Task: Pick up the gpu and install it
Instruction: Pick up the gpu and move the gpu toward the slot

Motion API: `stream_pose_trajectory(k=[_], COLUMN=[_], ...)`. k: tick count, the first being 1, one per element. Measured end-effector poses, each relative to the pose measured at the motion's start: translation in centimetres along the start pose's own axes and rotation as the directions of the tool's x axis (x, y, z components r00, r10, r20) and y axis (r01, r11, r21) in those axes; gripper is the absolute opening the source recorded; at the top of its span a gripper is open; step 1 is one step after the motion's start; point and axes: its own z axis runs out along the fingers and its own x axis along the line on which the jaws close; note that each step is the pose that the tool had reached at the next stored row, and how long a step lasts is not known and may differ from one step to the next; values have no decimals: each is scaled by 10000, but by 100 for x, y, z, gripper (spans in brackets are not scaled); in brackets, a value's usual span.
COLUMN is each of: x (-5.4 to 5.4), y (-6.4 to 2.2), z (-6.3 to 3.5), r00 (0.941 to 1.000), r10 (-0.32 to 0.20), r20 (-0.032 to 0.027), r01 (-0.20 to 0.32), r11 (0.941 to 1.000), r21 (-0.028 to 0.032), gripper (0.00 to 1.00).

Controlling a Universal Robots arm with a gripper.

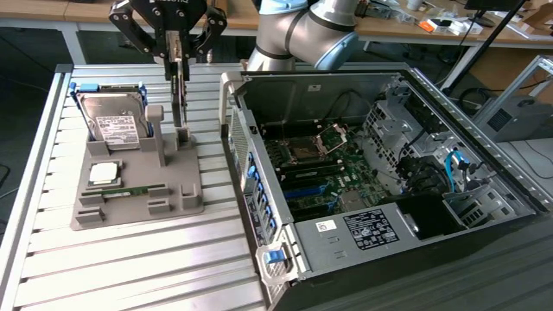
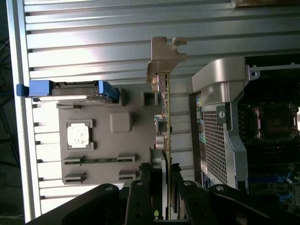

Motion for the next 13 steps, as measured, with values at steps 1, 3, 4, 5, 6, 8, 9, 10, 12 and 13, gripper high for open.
stream_pose_trajectory(k=[1, 3, 4, 5, 6, 8, 9, 10, 12, 13], x=[0, 0, -1, -1, -1, -1, -1, -1, -2, -2], y=[0, 1, 1, 2, 2, 3, 3, 4, 4, 5], z=[-6, -16, -22, -28, -35, -49, -55, -61, -73, -79], r00=[10000, 10000, 10000, 10000, 10000, 10000, 10000, 10000, 10000, 10000], r10=[0, 0, 0, -1, 0, 0, 0, 1, 0, 0], r20=[0, 0, -1, -1, -1, -1, -1, -1, -1, -1], r01=[0, 0, 0, 1, 0, 0, 0, -1, 0, 0], r11=[10000, 10000, 10000, 10000, 10000, 10000, 10000, 10000, 10000, 10000], r21=[-1, -4, -5, -6, -8, -11, -12, -14, -16, -17], gripper=[27, 27, 27, 27, 27, 27, 27, 27, 27, 27])
